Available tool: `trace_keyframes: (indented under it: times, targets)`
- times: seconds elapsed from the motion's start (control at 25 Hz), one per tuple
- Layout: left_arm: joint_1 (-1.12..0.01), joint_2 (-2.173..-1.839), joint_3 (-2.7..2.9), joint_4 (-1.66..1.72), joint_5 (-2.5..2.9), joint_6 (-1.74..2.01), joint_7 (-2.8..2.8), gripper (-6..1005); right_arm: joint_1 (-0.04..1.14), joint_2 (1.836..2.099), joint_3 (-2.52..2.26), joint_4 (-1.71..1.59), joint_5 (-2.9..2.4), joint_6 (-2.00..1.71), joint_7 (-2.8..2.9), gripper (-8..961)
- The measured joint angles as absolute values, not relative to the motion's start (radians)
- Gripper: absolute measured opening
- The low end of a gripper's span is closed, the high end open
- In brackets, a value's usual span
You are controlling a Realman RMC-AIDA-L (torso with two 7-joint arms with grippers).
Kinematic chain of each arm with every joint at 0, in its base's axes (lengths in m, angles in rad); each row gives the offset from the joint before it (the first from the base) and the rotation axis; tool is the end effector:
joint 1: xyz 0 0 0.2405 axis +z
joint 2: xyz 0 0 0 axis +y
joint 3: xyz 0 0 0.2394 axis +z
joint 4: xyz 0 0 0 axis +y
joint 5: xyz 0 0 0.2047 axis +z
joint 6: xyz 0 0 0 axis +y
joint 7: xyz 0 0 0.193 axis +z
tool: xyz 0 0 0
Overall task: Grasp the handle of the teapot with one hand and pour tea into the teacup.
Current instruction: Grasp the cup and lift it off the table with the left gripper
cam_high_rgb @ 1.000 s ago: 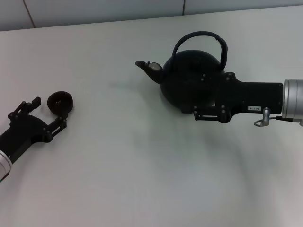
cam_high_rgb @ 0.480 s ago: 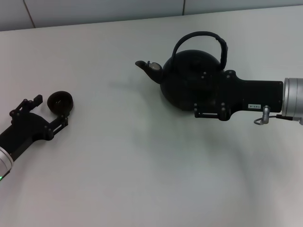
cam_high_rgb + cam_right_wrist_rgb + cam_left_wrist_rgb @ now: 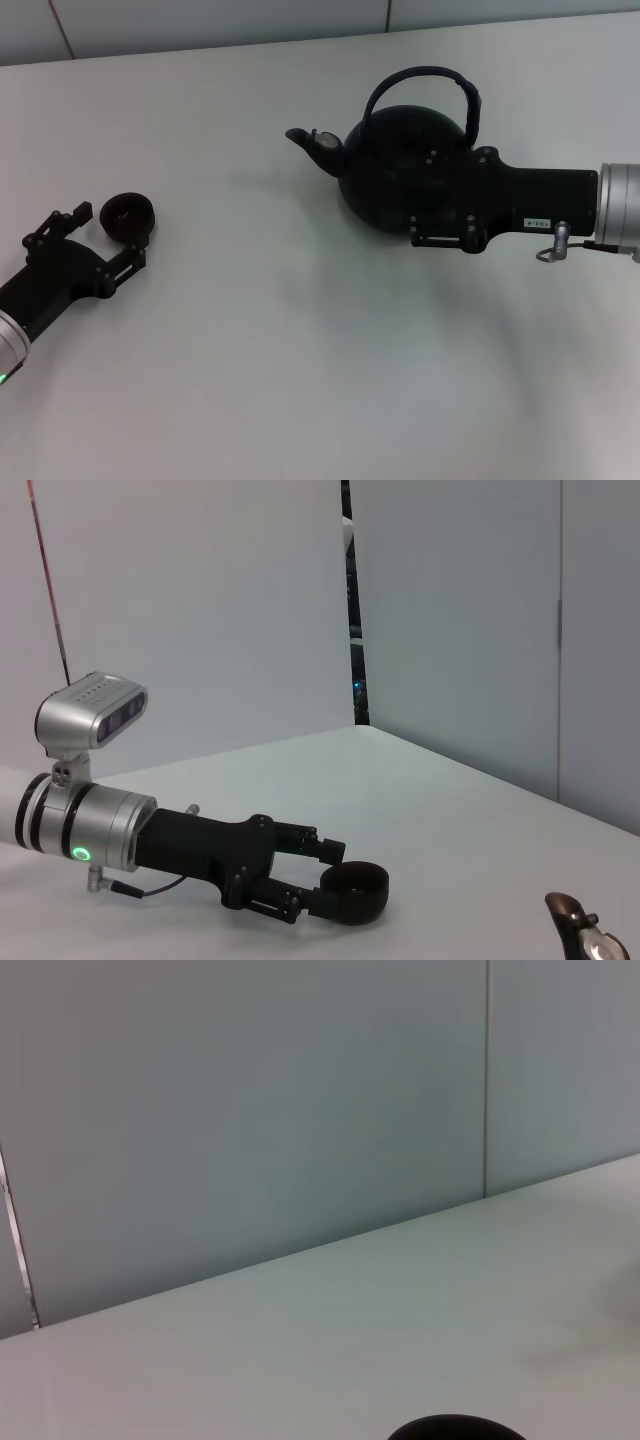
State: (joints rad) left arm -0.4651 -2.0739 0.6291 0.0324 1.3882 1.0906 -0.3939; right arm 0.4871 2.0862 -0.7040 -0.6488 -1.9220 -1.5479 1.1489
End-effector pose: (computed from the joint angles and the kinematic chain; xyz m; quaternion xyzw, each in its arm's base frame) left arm -0.3164 0.3377 -0.0741 -0.8540 -0.2081 -0.2019 0.4321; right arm 0.2294 0.3316 -0.0327 -0.9437 0.1256 0.2526 0.1728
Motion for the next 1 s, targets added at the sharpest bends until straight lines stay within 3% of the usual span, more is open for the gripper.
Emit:
trace_keyframes:
  times: [0.8, 1.0]
  targets:
    - [-0.479, -2.077, 0.629, 0.028, 1.388, 1.073, -0.395, 784, 0.488, 2.086, -0.704, -0.647, -1.922, -1.546, 1.149, 662]
    - [-0.479, -2.077, 0.629, 0.028, 1.388, 1.08, -0.398, 664, 0.487, 2.085, -0.704, -0.647, -1.922, -1.54, 1.149, 661]
